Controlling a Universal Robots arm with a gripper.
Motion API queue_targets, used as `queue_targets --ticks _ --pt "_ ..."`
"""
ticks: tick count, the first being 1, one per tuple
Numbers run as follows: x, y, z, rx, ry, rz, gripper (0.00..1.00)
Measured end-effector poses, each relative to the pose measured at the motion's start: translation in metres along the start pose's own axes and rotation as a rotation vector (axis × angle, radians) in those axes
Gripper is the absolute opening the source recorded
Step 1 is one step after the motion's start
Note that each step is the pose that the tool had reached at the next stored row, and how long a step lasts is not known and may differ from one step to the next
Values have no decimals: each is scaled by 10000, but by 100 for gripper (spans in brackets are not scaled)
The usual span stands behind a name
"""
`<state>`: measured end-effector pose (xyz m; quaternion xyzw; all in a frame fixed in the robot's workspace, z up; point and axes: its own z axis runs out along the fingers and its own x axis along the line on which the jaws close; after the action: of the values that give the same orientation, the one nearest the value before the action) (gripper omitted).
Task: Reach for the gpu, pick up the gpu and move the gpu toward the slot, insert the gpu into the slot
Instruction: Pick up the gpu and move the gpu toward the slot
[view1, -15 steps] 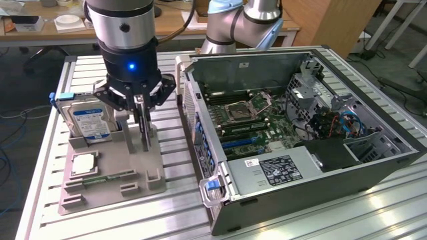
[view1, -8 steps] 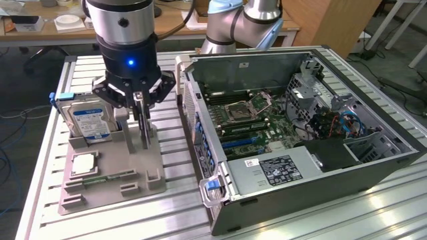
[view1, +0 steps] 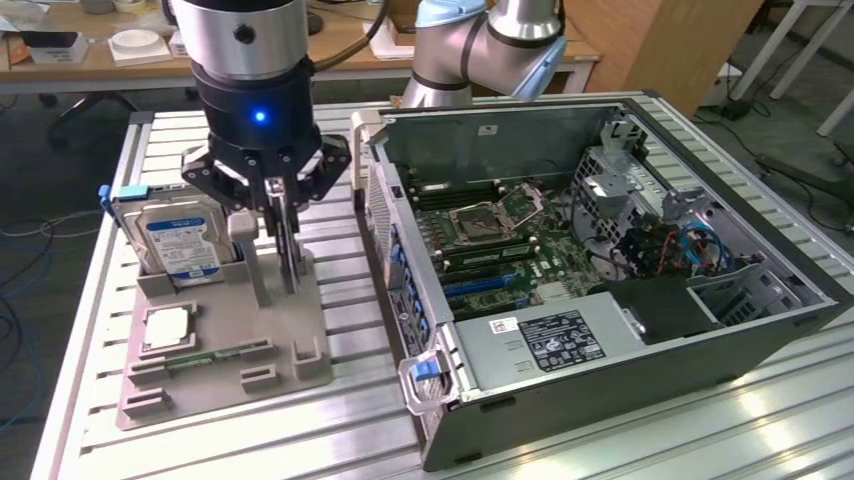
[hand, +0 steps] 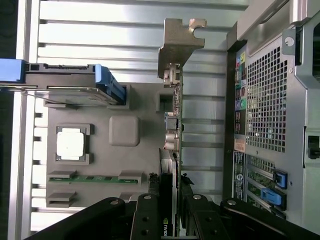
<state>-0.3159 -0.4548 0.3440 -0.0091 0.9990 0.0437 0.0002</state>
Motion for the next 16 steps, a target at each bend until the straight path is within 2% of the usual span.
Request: queue_targets --ticks 16 --pt "6 13 -155 -83 0 -4 26"
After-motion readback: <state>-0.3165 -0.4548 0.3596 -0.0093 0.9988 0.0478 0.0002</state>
